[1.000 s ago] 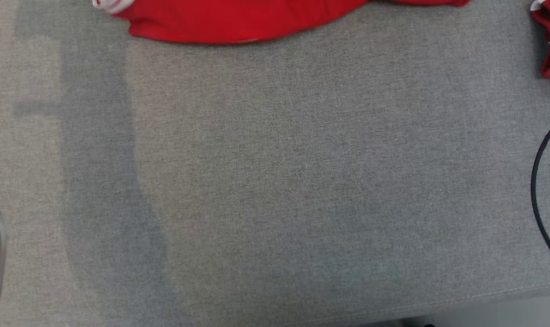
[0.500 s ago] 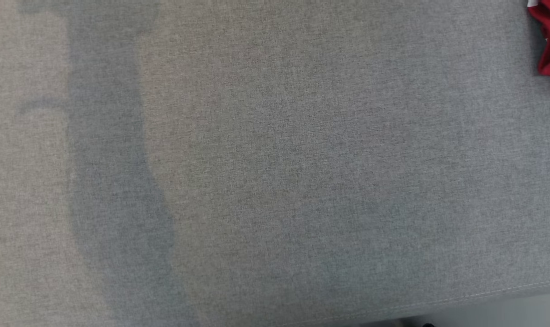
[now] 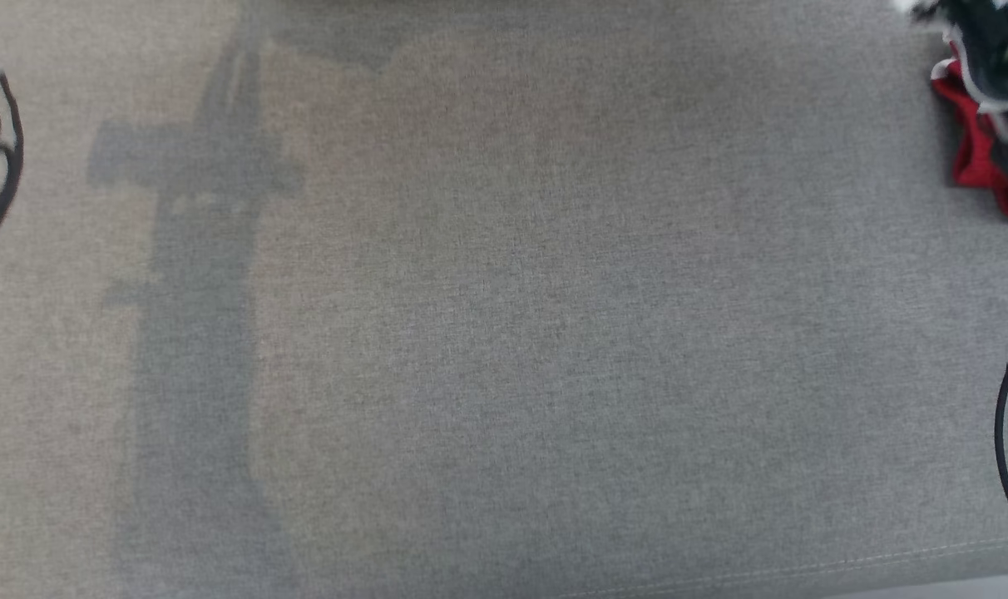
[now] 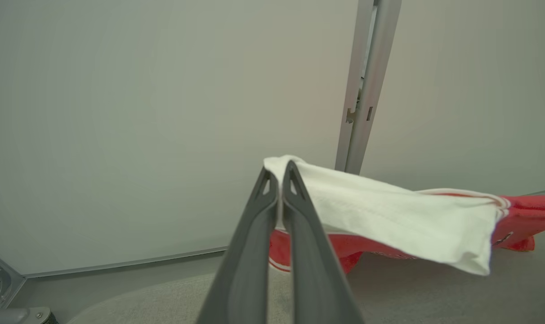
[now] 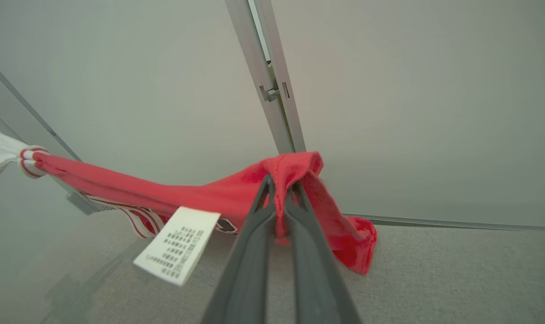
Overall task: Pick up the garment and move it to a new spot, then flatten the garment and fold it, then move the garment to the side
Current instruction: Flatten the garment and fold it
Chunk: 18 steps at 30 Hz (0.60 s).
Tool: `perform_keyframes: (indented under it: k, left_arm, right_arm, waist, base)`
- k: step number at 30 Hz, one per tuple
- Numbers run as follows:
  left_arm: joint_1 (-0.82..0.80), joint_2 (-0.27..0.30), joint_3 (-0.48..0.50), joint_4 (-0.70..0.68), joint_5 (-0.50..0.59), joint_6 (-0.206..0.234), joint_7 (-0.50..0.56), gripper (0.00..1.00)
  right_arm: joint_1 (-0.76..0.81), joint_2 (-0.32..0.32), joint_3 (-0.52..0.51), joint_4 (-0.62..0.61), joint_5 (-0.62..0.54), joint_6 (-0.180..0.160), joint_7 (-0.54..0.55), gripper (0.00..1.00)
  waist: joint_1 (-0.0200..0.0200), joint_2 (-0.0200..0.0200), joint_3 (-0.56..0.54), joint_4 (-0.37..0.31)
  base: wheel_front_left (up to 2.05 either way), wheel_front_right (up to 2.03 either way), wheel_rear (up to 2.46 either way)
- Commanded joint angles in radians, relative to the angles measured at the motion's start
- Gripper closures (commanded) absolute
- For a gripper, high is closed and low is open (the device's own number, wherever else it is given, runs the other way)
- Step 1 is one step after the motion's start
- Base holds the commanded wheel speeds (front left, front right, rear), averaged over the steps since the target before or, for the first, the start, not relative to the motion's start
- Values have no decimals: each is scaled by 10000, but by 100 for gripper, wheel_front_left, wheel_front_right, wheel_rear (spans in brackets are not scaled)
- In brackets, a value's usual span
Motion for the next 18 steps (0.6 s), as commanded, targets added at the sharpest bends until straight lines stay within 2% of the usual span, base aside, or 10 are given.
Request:
perform_keyframes:
  k: [1, 5, 10, 16, 18]
  left_arm:
    - [555, 340, -230, -245, -288, -22, 169, 100]
    - [2174, 1229, -1135, -997, -1171, -11, 1280, 100]
    - [4100, 2437, -2369, -2440, -2530, -10, 3659, 100]
    - [5876, 3780, -3127, -4409, -4012, -10, 6137, 100]
    - [6452, 4163, -3257, -5058, -4519, 141, 6943, 100]
  right_arm:
    - [538, -155, 290, -185, 187, -15, 245, 100]
    - [1753, -540, 1245, -734, 517, -15, 931, 100]
    - [2959, -954, 2446, -1297, 784, -15, 1979, 100]
    - [3859, -1520, 3170, -1785, 693, -15, 3360, 100]
    - [4109, -1758, 3256, -1942, 553, -16, 3864, 100]
  waist:
    - [0, 0, -957, 94]
    - [0, 0, -1742, 43]
    - [0, 0, -2518, -30]
    - [0, 0, -3051, -87]
    - [0, 0, -3145, -103]
  base:
    - [0, 0, 0]
    - [0, 0, 0]
    - [0, 0, 0]
    - [0, 0, 0]
    - [0, 0, 0]
